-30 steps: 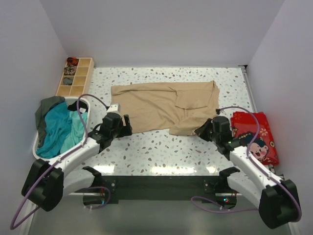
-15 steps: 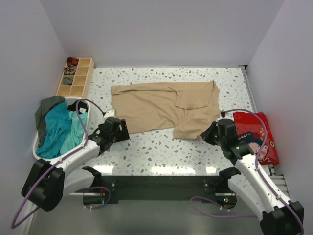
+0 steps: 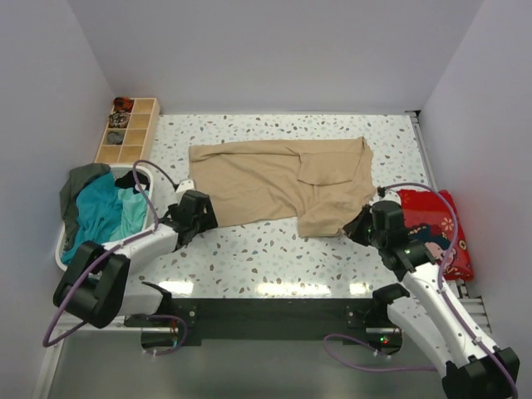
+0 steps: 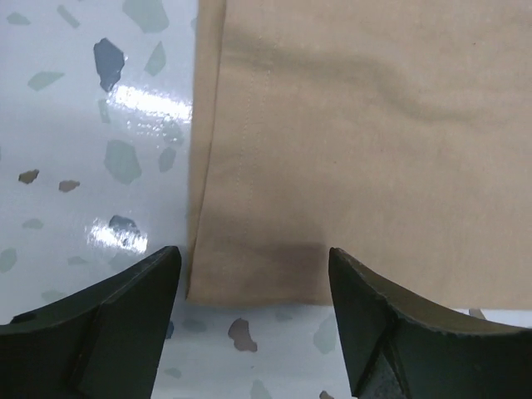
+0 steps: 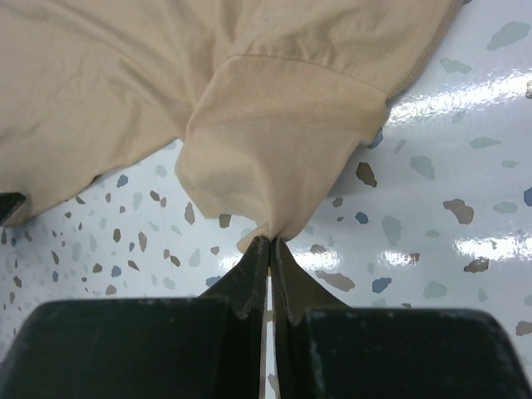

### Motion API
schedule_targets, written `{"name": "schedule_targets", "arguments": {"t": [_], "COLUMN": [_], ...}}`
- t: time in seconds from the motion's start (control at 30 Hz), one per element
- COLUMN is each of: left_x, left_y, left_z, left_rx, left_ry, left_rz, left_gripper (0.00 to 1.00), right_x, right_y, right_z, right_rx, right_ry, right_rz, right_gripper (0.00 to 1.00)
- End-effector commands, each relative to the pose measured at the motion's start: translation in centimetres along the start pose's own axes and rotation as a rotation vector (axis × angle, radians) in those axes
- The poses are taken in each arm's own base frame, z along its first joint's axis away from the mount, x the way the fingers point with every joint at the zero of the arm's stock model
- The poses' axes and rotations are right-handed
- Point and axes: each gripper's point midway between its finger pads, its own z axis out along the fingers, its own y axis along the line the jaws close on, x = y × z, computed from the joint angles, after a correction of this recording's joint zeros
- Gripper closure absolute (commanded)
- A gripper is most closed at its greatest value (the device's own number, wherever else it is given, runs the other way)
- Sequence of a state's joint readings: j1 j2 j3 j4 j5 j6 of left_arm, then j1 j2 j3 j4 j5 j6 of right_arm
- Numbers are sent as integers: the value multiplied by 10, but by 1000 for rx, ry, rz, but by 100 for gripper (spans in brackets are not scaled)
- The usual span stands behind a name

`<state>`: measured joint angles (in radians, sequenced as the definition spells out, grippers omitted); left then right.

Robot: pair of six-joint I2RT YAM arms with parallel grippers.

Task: Fold and stack the t-shirts
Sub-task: Grap the side of the flattened tshirt closest away from the robot with both arms

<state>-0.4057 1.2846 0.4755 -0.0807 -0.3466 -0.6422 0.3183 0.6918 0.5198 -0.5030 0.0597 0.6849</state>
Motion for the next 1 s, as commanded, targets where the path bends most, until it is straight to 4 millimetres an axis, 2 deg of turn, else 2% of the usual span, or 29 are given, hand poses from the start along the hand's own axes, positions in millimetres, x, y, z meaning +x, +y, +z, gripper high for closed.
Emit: {"name": "schedule_targets", "arguments": {"t": [0.0, 0.03, 0.07, 0.13, 0.17, 0.23, 0.27, 0.33, 0.37, 0.47, 0.53, 0.57, 0.63, 0.83, 0.9, 0.97], "left_x": [6, 7, 8, 7, 8, 8, 9, 7, 7, -4, -24, -25, -42, -56, -56, -56], "left_y": [-6, -6, -6, -6, -5, -5, -4, -4, -2, -3, -5, -2, -1, 11, 20, 21], "left_z": [11, 11, 11, 8, 7, 5, 4, 2, 0, -9, -16, -19, -25, -34, -35, -36], "left_rx": [3, 7, 11, 16, 18, 22, 20, 22, 14, 11, 11, -1, -8, -51, -83, -75], "left_ry": [50, 53, 55, 47, 48, 49, 54, 49, 56, 36, -6, 0, -31, -45, -38, -35], "left_rz": [6, 3, 5, 1, 5, 8, 14, 11, 18, 18, 7, 23, 10, -13, -21, -27], "left_gripper": [30, 35, 46, 57, 65, 74, 85, 93, 100, 100, 100, 100, 100, 100, 100, 100], "right_x": [-21, -22, -23, -25, -25, -26, -28, -29, -30, -35, -37, -39, -43, -30, -26, -25], "right_y": [8, 7, 6, 5, 3, 3, 1, 0, 0, -5, -10, -12, -15, -7, -12, -16], "right_z": [-17, -19, -22, -25, -27, -29, -31, -33, -34, -40, -44, -45, -50, -57, -64, -70], "right_rx": [-14, -8, -4, 5, 14, 16, 26, 31, 34, 71, 98, 108, 124, 119, 161, 179], "right_ry": [-61, -70, -73, -80, -79, -80, -86, -91, -93, -104, -115, -124, -147, -32, 5, 5], "right_rz": [-25, -28, -28, -35, -36, -44, -44, -51, -53, -59, -63, -62, -63, -29, -24, -9], "right_gripper": [100, 100, 100, 100, 100, 100, 100, 100, 100, 100, 100, 100, 100, 100, 100, 100]}}
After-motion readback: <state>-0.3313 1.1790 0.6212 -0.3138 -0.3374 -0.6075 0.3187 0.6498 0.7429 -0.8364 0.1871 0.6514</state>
